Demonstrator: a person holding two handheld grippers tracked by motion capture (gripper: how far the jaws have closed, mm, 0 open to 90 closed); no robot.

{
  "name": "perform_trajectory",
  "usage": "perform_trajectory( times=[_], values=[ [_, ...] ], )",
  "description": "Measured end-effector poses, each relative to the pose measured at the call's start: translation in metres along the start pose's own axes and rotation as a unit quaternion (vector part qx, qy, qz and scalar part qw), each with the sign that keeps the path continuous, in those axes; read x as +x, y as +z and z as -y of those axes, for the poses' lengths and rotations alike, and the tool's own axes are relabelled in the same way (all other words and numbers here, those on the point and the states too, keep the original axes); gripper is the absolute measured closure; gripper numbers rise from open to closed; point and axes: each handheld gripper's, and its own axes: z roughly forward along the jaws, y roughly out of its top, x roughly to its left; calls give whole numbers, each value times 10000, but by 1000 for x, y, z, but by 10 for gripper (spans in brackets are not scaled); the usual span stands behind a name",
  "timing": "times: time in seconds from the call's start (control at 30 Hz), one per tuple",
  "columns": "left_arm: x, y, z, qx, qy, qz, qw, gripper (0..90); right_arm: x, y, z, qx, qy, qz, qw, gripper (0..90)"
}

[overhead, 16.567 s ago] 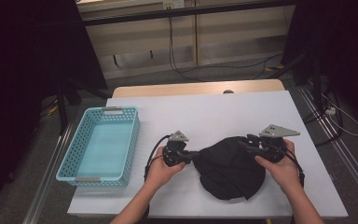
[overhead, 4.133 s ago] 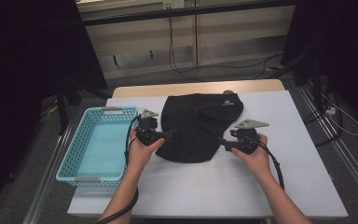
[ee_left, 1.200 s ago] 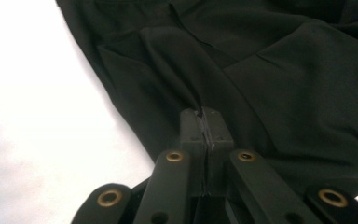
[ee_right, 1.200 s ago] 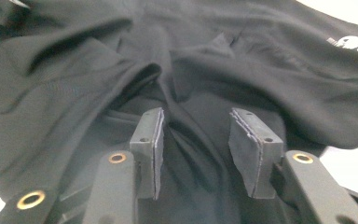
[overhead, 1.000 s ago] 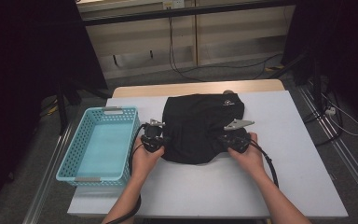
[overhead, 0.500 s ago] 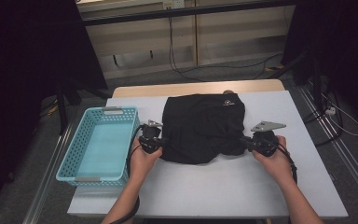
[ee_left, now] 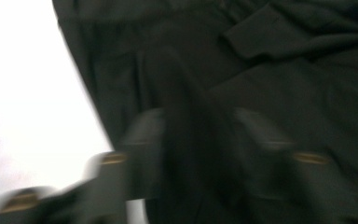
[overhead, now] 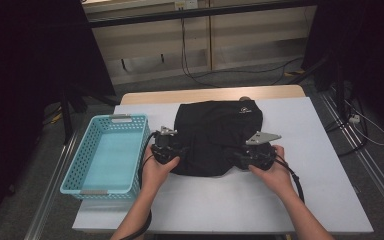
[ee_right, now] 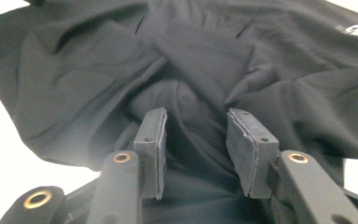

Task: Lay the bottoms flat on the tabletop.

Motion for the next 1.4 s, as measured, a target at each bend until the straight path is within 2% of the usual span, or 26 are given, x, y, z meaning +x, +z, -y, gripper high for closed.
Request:
perform_trajectory(
  times=[0.03, 0.1, 0.13, 0.2, 0.37, 0.57, 0.67, 0.73, 0.8, 0.93, 1.0, 1.07, 1.17, 1.27, 1.33, 1.4],
  values=[
    [-2, 1, -1, -7, 86, 53, 9999, 358, 1, 3, 1, 71, -44, -16, 10000, 598],
    [-7, 4, -1, -44, 209, 131, 9997, 292, 2, 8, 2, 235, -156, -103, 9995, 750],
    [-8, 6, -1, -71, 303, 134, 9994, 261, 2, 9, 3, 293, -106, -167, 9994, 777],
    [-11, 10, 0, -14, 283, 231, 9993, 219, -1, 8, 5, 341, -64, -172, 9993, 843],
    [-10, 17, 4, 126, 282, 256, 9992, 190, -6, 1, 12, 412, -65, -142, 9990, 876],
    [-5, 18, 6, 125, 227, 257, 9993, 173, -12, -19, 20, 413, 158, -102, 9990, 877],
    [-6, 18, 7, 155, 240, 313, 9991, 172, -14, -30, 24, 497, 58, -9, 9987, 876],
    [-7, 17, 7, 132, 236, 282, 9992, 172, -14, -37, 28, 582, -90, 77, 9982, 871],
    [-6, 16, 7, 154, 240, 323, 9991, 171, -15, -43, 31, 541, -48, 110, 9985, 836],
    [-7, 13, 6, 114, 226, 341, 9991, 168, -13, -44, 23, 157, -31, 132, 9998, 666],
    [-7, 12, 5, 83, 207, 327, 9992, 165, -8, -38, 17, 73, 26, 95, 9999, 570],
    [-8, 11, 5, 89, 209, 342, 9992, 163, -3, -28, 12, 15, 49, 14, 10000, 558],
    [-9, 10, 6, 104, 235, 346, 9991, 160, 5, -11, 7, 8, -61, -12, 10000, 549],
    [-9, 10, 8, 96, 251, 318, 9991, 159, 7, 1, 6, 141, -150, 30, 9998, 634],
    [-8, 9, 9, 103, 237, 307, 9992, 159, 6, 4, 7, 246, -170, -27, 9995, 789],
    [-7, 9, 10, 137, 226, 307, 9992, 158, 3, 2, 9, 307, -96, -111, 9994, 851]
  ],
)
